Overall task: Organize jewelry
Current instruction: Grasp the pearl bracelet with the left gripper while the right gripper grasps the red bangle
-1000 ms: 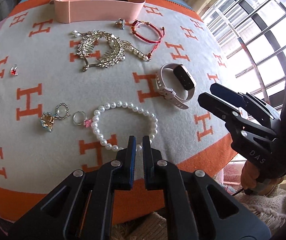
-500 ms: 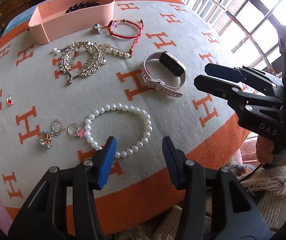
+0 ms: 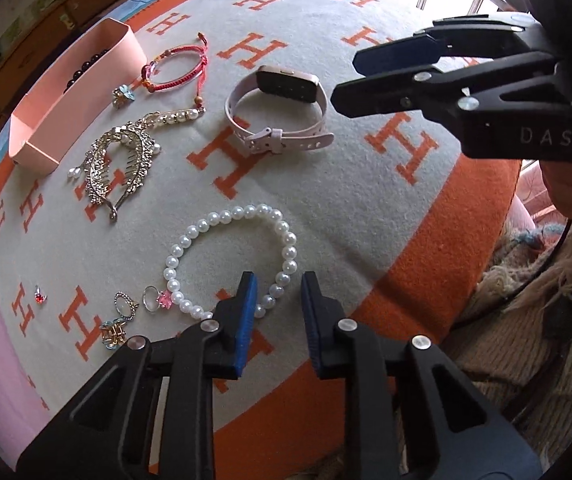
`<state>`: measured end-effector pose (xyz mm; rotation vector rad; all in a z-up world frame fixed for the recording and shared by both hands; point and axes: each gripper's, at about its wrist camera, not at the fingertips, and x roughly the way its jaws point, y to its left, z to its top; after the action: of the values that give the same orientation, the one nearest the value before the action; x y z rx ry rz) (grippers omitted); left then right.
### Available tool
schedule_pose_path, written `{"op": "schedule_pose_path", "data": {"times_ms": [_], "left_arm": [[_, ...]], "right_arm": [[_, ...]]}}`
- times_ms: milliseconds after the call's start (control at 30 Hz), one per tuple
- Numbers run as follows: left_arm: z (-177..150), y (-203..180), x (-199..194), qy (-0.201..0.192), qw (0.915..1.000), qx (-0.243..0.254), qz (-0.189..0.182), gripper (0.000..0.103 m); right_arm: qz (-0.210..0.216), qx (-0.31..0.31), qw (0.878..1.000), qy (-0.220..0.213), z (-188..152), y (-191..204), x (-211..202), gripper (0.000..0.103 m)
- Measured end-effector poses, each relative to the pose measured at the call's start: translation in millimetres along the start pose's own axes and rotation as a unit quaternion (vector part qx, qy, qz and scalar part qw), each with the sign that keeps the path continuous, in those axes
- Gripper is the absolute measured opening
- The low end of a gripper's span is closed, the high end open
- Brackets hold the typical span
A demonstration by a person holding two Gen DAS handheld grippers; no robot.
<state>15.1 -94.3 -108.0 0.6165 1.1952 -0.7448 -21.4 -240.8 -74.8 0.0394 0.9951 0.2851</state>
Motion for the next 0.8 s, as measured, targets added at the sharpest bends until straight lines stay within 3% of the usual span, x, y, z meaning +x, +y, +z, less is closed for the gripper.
{"op": "schedule_pose_path", "data": {"times_ms": [167,200,233,367,567,800], "left_arm": [[6,1,5,0.02,0.9997,0.004,-0.016,0.015],[8,3,6,0.025,0.9995,-0.003,-0.018,0.01],[11,6,7,0.029,0.9994,-0.013,-0.016,0.005],[22,31,9,0.017,0.9956,-0.085,-0.034,0.005],[19,72,-15,-0.043,0.9743,-0.208,-0.076,0.005],[11,98,-44,-0.086,0.9496,-0.288,-0.089,0.005]], "right_arm": [[0.0,-0.001,1.0,0.001,-1,1,2,0.042],[0.0,0.0,1.0,0.001,-1,1,2,0.042],[0.001,0.0,1.0,0.002,-1,0,2,0.042],[0.001,0.004,1.0,0.003,-1,0,2,0.042],[0.001,0.011,1.0,-0.001,-1,-2,2,0.042],[0.027,0.047,0.998,0.014,27,-11,1,0.042]]}}
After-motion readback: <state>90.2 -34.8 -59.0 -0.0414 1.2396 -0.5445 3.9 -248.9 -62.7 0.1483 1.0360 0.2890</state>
